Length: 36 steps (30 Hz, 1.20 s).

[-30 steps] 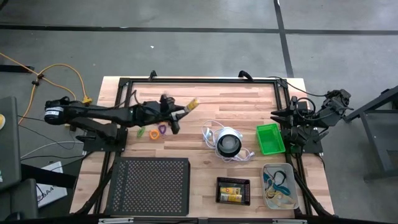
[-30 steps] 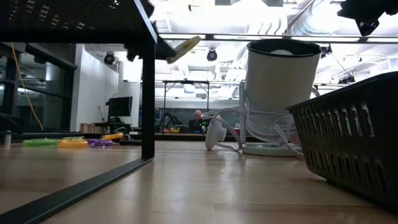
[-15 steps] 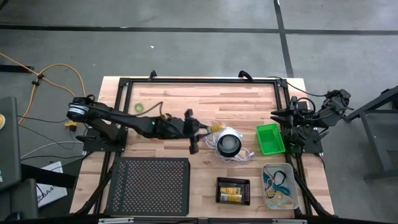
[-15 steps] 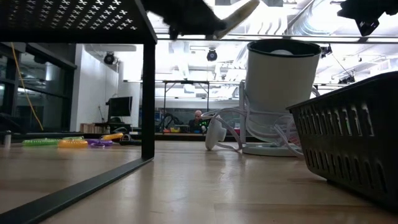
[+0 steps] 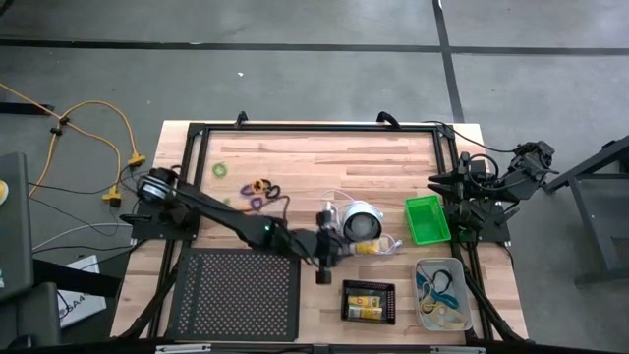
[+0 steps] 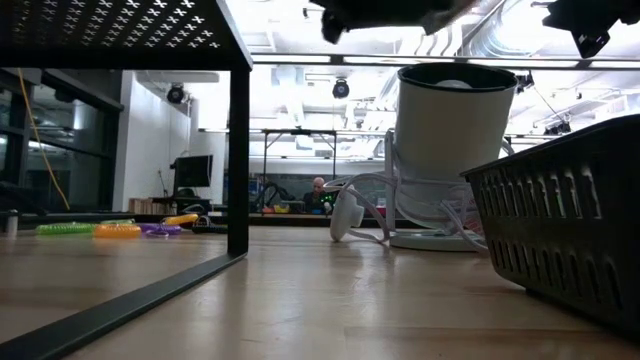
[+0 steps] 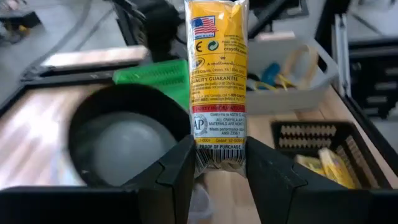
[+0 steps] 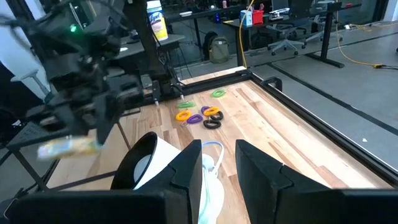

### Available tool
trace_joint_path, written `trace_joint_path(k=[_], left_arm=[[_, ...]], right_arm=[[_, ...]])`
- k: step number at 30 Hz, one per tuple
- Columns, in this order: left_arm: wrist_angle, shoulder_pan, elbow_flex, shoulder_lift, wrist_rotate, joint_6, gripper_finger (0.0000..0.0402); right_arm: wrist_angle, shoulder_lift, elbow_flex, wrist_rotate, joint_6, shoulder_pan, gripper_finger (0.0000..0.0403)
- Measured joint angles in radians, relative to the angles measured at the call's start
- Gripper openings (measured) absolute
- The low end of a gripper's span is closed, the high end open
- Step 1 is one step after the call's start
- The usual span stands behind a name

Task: Pick & Place Office Desk Supplies
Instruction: Put the yellow crayon box into the black bin

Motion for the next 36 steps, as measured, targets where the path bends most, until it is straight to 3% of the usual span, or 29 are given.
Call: trace_joint_path(k=[9,14,33,36], left_arm=[[-0.074,-0.082,0.176,0.185,0.013,0.008,0.0125],[-0.078,-0.105,0.211,0.247,0.055,0.008,0.0125],[-0.096,-0.116,0.209,0.299,0.143,-0.044,0.0125],[-0.157,-0.106,0.238,0.299,0.166,-0.072,0.0125]], right_arm=[[0.000,0.000,0.000,0.000,0.000,0.000,0.0085],[-0.001,0.001,0.000,-0.001,0.000,0.000,0.0085],[0.000,0.000,0.000,0.000,0.000,0.000,0.0085],[0.000,0.000,0.000,0.000,0.000,0.000,0.0085]])
